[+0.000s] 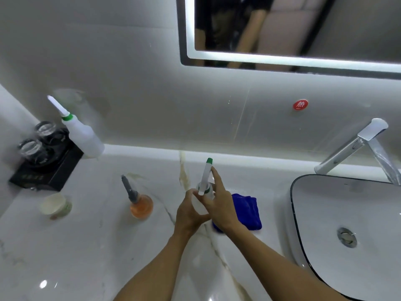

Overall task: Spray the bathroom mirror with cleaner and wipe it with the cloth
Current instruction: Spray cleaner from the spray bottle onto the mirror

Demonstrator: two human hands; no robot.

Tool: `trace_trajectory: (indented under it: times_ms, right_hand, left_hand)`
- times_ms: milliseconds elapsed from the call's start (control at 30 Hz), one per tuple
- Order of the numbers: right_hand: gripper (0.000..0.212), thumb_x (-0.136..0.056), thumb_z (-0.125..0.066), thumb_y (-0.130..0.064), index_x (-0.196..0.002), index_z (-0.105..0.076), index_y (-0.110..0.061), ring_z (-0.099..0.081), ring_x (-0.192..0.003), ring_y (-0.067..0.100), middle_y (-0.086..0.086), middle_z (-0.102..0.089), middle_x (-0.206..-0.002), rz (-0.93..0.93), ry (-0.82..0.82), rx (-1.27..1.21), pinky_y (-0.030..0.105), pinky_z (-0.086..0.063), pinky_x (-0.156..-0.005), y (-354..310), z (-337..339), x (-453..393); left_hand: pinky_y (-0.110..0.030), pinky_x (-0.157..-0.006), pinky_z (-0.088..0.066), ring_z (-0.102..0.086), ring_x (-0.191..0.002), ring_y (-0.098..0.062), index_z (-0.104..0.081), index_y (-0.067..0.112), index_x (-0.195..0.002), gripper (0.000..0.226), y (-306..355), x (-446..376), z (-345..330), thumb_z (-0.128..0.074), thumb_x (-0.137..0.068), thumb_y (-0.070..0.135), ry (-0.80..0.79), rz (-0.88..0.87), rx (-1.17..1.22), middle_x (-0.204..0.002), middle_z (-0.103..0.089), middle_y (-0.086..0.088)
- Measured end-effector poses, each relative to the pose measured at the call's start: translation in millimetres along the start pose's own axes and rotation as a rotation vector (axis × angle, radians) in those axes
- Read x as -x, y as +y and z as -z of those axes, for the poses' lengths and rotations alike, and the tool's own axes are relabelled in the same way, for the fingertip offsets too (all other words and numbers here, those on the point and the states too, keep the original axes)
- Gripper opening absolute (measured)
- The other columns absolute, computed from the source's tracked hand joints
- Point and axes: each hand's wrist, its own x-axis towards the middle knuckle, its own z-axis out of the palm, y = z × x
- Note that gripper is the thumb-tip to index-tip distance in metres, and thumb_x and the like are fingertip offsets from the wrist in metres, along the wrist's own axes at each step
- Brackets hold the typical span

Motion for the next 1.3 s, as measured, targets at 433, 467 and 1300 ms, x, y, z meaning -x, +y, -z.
trace_trajectory:
  times_ms: [433, 467, 1300]
  right_hand:
    - [0.074, -0.092, -0.065, -0.042, -0.154, -0.027, -0.028, -0.055, -0.118, 0.019, 0.003, -0.054, -0.139, 0.251, 0.267, 0.023, 0.029, -0.05, -0.092, -94, 65, -14]
    - [0.072, -0.092, -0.064, -0.044, -0.153, -0.029, -0.027, -0.053, -0.119, 0.018, 0.002, -0.053, -0.139, 0.284, 0.296, 0.028, 0.028, -0.048, -0.093, -106, 73, -15]
    - [0.02, -0.099, -0.052, -0.03, -0.112, -0.055, -0.014, -0.061, -0.087, 0.02, 0.004, -0.062, -0.097, 0.612, 0.478, -0.17, 0.03, -0.046, -0.073, -332, 250, 4]
  left_hand:
    - [-0.03, -0.082, -0.059, -0.065, -0.101, -0.014, -0.044, 0.028, -0.129, 0.087, 110, -6, 61, -0.08, -0.06, 0.067, 0.129, -0.201, -0.072, -0.116, -0.064, 0.008]
    - [-0.028, -0.08, -0.059, -0.065, -0.098, -0.015, -0.044, 0.026, -0.127, 0.088, 124, -7, 70, -0.082, -0.058, 0.066, 0.151, -0.231, -0.078, -0.114, -0.065, 0.007]
    - [-0.027, -0.072, -0.059, -0.067, -0.089, -0.011, -0.045, 0.027, -0.119, 0.092, 363, 27, 171, -0.068, -0.051, 0.084, 0.535, -0.571, -0.152, -0.107, -0.065, 0.011]
